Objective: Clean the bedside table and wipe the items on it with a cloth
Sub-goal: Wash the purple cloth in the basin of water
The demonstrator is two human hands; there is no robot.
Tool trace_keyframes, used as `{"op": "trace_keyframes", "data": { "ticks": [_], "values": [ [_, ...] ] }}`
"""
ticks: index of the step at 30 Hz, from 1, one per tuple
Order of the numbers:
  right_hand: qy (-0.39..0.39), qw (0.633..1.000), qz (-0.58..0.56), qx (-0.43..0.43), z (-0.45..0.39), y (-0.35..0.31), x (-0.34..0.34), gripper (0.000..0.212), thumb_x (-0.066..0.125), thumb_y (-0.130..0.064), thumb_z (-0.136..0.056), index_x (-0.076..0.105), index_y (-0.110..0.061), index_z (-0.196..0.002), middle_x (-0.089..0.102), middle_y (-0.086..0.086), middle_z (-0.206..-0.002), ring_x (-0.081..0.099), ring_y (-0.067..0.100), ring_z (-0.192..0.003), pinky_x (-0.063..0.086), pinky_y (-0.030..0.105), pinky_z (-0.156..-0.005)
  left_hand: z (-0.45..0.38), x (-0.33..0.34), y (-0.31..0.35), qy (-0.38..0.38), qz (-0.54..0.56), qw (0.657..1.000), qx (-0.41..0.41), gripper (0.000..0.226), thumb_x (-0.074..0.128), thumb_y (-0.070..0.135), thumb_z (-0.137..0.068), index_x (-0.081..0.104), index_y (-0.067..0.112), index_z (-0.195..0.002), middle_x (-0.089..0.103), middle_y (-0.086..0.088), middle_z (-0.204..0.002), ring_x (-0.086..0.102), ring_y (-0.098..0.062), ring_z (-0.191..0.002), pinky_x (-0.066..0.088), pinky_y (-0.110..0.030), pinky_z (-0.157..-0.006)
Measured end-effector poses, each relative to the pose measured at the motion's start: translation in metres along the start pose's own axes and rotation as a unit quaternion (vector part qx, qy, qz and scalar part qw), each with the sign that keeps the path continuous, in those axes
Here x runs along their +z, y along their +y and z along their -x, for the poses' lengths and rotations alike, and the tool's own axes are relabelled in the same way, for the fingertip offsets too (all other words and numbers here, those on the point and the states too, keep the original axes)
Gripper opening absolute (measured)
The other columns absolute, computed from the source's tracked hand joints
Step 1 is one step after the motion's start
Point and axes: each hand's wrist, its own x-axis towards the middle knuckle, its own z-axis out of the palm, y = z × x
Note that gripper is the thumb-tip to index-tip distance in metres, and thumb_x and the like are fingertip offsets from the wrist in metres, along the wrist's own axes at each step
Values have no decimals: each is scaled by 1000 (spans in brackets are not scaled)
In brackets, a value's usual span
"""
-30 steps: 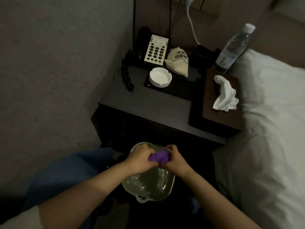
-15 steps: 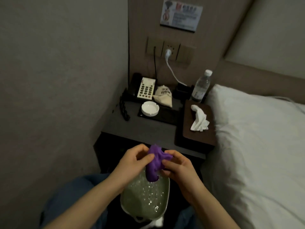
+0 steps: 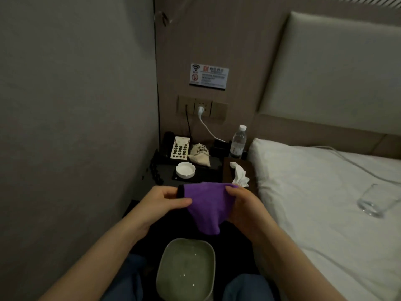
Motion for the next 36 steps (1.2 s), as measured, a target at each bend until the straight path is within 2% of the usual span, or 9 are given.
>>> {"op": "trace_keyframes", "data": {
  "ticks": [5,10,15,19,21,23,26,31,36],
  "values": [
    [43,993,71,87,7,8,5,20,52,-20,-94,56,-15,-112,72,6,-94,68,23,-85,50,42,-81,1,13,21,30,78,995,57,16,61,5,-88,72,12,-97,74,-8,-97,69,-15,-87,54,-20,-74],
    [74,986,44,143,16,15,12,42,49,-47,-93,59,-14,-119,68,10,-113,63,26,-103,45,40,-83,0,33,34,115,-141,964,194,12,58,9,-92,65,8,-102,70,-8,-99,64,-17,-94,48,-36,-88],
    [-15,970,-193,150,27,14,15,67,53,-60,-83,71,0,-107,70,23,-102,71,37,-87,56,47,-78,15,53,33,-78,-151,979,116,29,61,44,-87,72,18,-95,73,-2,-90,65,-5,-78,51,-19,-69],
    [34,975,-208,76,31,6,11,45,69,-34,-72,72,-3,-104,73,20,-100,73,37,-82,60,44,-64,22,35,17,188,19,979,69,20,60,46,-87,69,29,-91,71,8,-94,64,-6,-87,47,-16,-71],
    [52,977,-196,69,29,1,12,45,70,-29,-69,70,-7,-109,73,17,-105,72,35,-86,59,43,-65,24,28,9,153,124,978,-73,43,57,61,-80,67,27,-103,69,1,-109,60,-15,-102,42,-33,-94],
    [44,980,-187,48,27,-6,15,54,73,-28,-66,65,-12,-117,73,14,-107,72,33,-87,59,43,-66,25,32,5,2,244,949,-201,78,53,77,-67,69,15,-112,67,-13,-119,54,-31,-118,29,-47,-108],
    [19,984,-176,21,34,-20,23,53,81,-24,-54,72,-10,-104,74,14,-102,73,33,-82,58,42,-60,23,48,20,-140,379,893,-199,82,45,81,-72,69,19,-120,57,-17,-133,49,-36,-128,29,-48,-110],
    [178,972,135,-64,41,-37,7,22,64,-13,-85,69,-25,-102,67,3,-112,62,22,-99,51,34,-78,5,95,54,-6,451,884,-125,46,47,42,-95,60,7,-122,73,-19,-97,70,-31,-91,48,-44,-78],
    [221,960,145,-89,58,-55,-55,25,60,-1,-86,69,-18,-102,70,5,-102,63,21,-96,49,27,-67,-4,149,52,48,472,873,-114,37,46,37,-98,51,8,-118,62,-7,-89,60,-22,-76,47,-37,-64]
  ]
}}
